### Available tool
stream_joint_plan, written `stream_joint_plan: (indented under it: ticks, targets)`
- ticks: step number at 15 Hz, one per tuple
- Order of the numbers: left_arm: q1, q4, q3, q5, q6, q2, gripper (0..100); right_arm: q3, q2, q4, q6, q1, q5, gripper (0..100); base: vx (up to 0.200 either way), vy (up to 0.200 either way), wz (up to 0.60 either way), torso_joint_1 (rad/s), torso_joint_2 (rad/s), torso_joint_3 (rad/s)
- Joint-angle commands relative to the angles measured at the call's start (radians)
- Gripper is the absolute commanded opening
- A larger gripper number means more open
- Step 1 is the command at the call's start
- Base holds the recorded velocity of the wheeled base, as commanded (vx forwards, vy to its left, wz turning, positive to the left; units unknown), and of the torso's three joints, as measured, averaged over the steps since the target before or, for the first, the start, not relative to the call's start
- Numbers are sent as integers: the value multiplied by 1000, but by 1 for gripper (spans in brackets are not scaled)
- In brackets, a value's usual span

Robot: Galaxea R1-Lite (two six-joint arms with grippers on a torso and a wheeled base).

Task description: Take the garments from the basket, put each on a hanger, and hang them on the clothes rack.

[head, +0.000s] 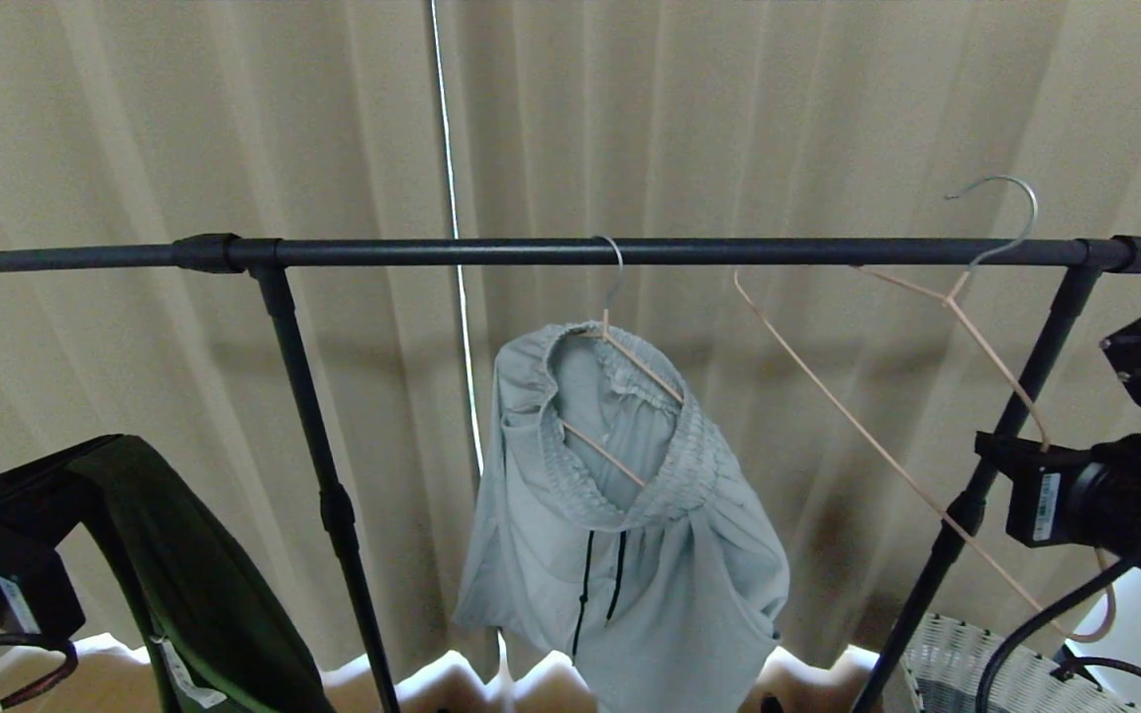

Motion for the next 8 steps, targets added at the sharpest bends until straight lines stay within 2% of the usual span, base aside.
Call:
stream_joint_plan:
  ticks: [1,2,8]
  targets:
    - [2,1,4,1,-2,-21,0,54,-107,2,-14,-4,-1,0,0,0,0,0,0,0]
    - [0,2,5,1,0,-28,0,64,-121,2,-19,-9,2,0,0,0,0,0,0,0]
    - [3,2,41,4,-2,-29,0,195,-167,-12,-16,-9,21,0,-200,0,0,0,2,1]
